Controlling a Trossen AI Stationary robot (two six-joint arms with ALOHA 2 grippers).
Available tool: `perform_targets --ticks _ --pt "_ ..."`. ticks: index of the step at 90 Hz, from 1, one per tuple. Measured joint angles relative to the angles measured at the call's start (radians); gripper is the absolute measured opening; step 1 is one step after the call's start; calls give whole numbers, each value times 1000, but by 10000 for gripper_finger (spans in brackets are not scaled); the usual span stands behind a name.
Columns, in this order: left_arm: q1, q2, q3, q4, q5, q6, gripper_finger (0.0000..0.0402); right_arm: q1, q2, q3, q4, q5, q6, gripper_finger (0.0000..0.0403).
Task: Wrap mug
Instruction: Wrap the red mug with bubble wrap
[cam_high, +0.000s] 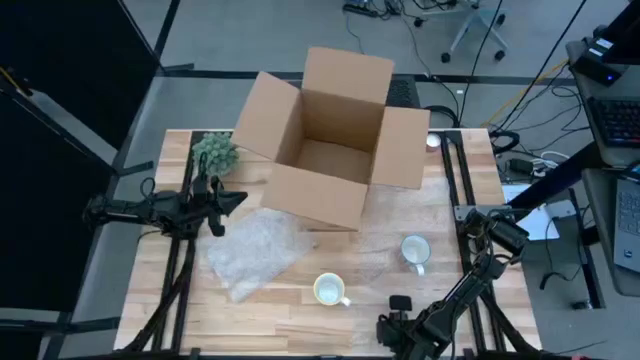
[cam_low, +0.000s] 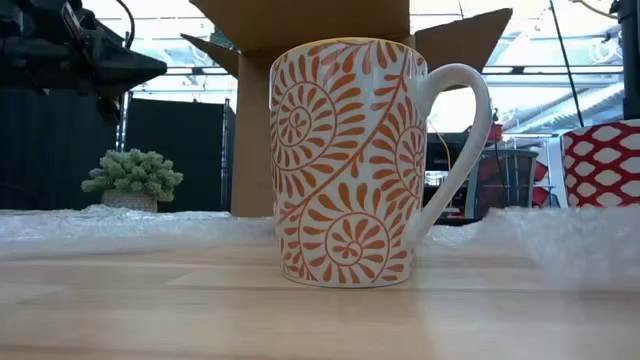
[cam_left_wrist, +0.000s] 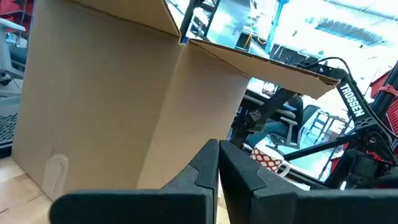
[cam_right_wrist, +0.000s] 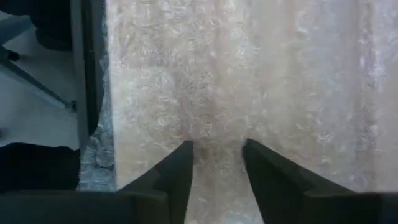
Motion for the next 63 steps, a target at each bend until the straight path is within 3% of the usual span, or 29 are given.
perform_targets --ticks 20,42,63 --pt "0 0 0 0 0 0 0 -23 -24 -3 -47 -47 -5 8" --pt "0 0 0 0 0 0 0 -49 -165 -3 -94 -61 49 2" --pt "0 0 0 0 0 0 0 -111 -340 -3 -324 -47 66 1"
